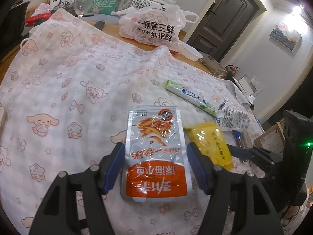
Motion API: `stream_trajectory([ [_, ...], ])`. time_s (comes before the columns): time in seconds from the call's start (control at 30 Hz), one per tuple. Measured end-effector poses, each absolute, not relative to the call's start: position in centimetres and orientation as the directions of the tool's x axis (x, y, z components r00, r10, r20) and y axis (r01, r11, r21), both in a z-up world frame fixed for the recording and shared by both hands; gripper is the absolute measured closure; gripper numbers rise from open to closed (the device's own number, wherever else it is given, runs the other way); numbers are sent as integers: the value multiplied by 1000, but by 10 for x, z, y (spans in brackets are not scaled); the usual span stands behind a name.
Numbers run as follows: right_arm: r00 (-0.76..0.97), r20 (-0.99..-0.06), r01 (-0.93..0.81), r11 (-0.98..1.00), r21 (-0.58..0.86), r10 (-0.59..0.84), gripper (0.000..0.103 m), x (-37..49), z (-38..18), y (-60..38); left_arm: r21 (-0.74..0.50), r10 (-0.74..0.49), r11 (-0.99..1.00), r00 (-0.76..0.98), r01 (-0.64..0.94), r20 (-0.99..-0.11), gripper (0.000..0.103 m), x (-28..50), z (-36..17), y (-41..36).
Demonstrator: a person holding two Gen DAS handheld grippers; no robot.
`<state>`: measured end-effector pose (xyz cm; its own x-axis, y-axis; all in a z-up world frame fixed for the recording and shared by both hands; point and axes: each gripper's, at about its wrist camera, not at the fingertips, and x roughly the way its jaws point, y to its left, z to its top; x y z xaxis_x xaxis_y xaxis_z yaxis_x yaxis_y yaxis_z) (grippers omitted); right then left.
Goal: Organize snacks
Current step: 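Lower the right gripper around the yellow cheese cracker pack to grasp it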
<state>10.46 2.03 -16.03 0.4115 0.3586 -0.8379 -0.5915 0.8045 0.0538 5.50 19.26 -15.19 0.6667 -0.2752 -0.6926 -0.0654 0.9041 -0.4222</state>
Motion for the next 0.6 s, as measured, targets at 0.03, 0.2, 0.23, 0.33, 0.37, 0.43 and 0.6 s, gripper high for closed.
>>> stream_trajectory([
  [0.03,417,-837,-590,806,48,355,27,105,-161,24,-424,-277,903,668,-64,-691,41,55,-151,193],
  [0.2,452,-832,-555,832,20,322,25,110,-167,36,-414,-265,908,673,-68,-691,41,56,-149,192],
  [0.23,458,-829,-551,835,17,320,25,110,-167,37,-412,-264,909,671,-68,-693,41,56,-149,192],
  [0.33,478,-826,-549,835,-15,300,26,109,-169,41,-409,-265,910,669,-65,-695,41,56,-150,190],
  [0.37,484,-821,-554,832,-20,303,31,108,-169,42,-410,-267,910,669,-62,-694,41,56,-150,189],
  [0.43,491,-817,-553,833,-23,303,37,108,-167,41,-410,-270,910,668,-58,-693,41,57,-150,188],
  [0.6,515,-799,-555,831,-34,311,37,102,-157,35,-378,-243,925,690,-48,-681,41,53,-142,182],
])
